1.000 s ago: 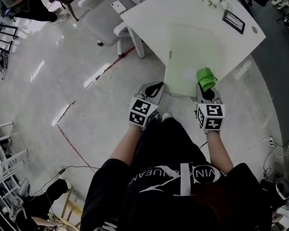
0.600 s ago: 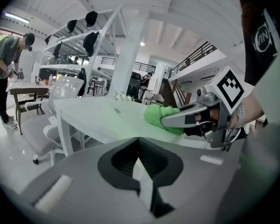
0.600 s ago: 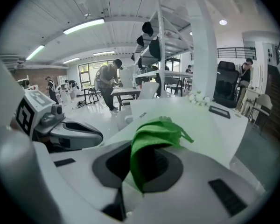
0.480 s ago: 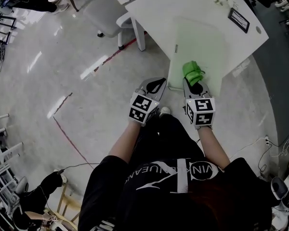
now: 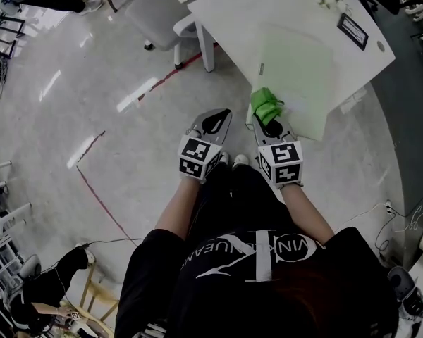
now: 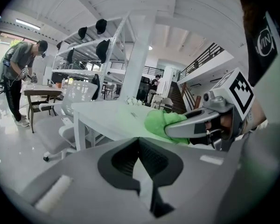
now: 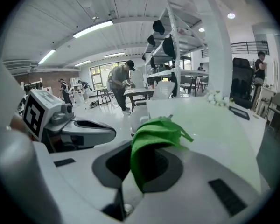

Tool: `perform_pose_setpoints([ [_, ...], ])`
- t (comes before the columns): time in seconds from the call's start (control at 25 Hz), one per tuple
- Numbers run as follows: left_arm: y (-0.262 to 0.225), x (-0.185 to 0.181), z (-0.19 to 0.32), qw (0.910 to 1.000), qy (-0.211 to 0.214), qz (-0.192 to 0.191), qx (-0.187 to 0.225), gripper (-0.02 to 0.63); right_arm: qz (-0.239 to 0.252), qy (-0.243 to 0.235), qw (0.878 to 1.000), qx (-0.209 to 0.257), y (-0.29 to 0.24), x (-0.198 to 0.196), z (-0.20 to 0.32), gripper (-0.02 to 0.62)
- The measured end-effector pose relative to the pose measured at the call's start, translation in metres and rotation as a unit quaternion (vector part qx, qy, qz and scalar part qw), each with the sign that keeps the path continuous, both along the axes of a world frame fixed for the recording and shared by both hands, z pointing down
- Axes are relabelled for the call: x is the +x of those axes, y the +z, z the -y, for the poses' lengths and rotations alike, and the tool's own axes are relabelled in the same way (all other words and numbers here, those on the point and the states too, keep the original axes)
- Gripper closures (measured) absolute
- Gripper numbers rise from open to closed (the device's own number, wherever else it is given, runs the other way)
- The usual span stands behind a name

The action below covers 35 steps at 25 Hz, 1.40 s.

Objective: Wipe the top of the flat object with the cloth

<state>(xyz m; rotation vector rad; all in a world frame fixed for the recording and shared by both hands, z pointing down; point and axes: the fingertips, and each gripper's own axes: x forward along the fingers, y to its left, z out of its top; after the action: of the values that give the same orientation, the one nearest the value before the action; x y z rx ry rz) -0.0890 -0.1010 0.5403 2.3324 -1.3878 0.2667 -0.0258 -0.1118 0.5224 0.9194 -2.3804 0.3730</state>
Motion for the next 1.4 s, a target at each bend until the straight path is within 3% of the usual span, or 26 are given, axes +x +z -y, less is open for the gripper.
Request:
perform_pose_setpoints([
  [0.52,-0.008,-0.047,-0.015,0.9975,-0.069,0.013,0.008,0.595,0.036,-0.071,0.997,-0.021,-0.004,-0.045,-0.014,0.558],
  [0.8,-0.021,-0.067,-0.016,0.9948,-0.098,0.014,0.024,0.595,0.065,-0.100,0.993,-0.002,-0.027,-0.060,-0.006,0.558],
  [1.12,-0.055,-0.091,-0.004,0.9896,-0.120,0.023,0.075,0.595,0.093,-0.090,0.990,0.054,-0.070,-0.041,0.020,0.558],
  [1.4,-0.097,-0.110,0.020,0.9841,-0.132,0.020,0.116,0.595,0.109,-0.039,0.988,0.107,-0.112,0.003,0.055,0.558],
])
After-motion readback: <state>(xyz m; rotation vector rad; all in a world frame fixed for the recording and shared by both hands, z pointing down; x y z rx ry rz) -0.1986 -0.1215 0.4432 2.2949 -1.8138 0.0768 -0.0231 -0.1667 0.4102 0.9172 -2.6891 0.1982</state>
